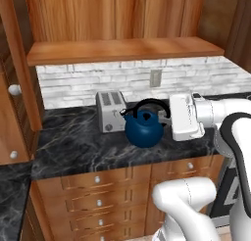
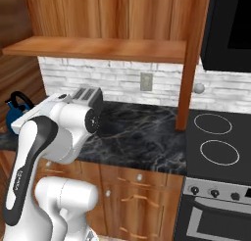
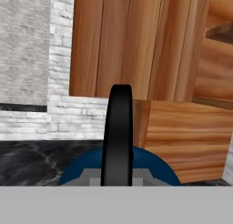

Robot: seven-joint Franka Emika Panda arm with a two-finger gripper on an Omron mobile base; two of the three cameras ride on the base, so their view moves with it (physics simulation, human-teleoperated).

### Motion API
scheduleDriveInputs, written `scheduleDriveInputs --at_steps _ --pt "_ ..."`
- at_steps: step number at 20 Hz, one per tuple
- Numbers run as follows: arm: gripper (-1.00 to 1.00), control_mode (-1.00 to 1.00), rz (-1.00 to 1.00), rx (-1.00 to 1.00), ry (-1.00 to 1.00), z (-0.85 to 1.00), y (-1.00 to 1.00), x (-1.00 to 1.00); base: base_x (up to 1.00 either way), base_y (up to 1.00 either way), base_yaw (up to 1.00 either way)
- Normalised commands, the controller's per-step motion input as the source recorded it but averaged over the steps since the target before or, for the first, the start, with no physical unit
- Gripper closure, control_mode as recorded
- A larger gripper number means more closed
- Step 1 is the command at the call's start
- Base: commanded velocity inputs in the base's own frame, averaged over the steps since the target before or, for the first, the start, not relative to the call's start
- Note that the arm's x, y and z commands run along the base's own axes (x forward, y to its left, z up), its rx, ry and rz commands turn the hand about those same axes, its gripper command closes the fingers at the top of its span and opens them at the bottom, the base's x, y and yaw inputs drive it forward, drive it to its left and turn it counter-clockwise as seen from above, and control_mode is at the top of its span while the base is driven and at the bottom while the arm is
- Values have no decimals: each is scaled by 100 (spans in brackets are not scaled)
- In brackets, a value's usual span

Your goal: Open the cabinet, pick the kettle from the cabinet, and place it in the sink.

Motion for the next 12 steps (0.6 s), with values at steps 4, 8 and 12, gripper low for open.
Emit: scheduleDriveInputs --at_steps 4,8,12 --pt "100 100 0 0 0 0 0 0 -44 0 0" --pt "100 100 0 0 0 0 0 0 -47 0 0" --pt "100 100 0 0 0 0 0 0 -49 0 0"
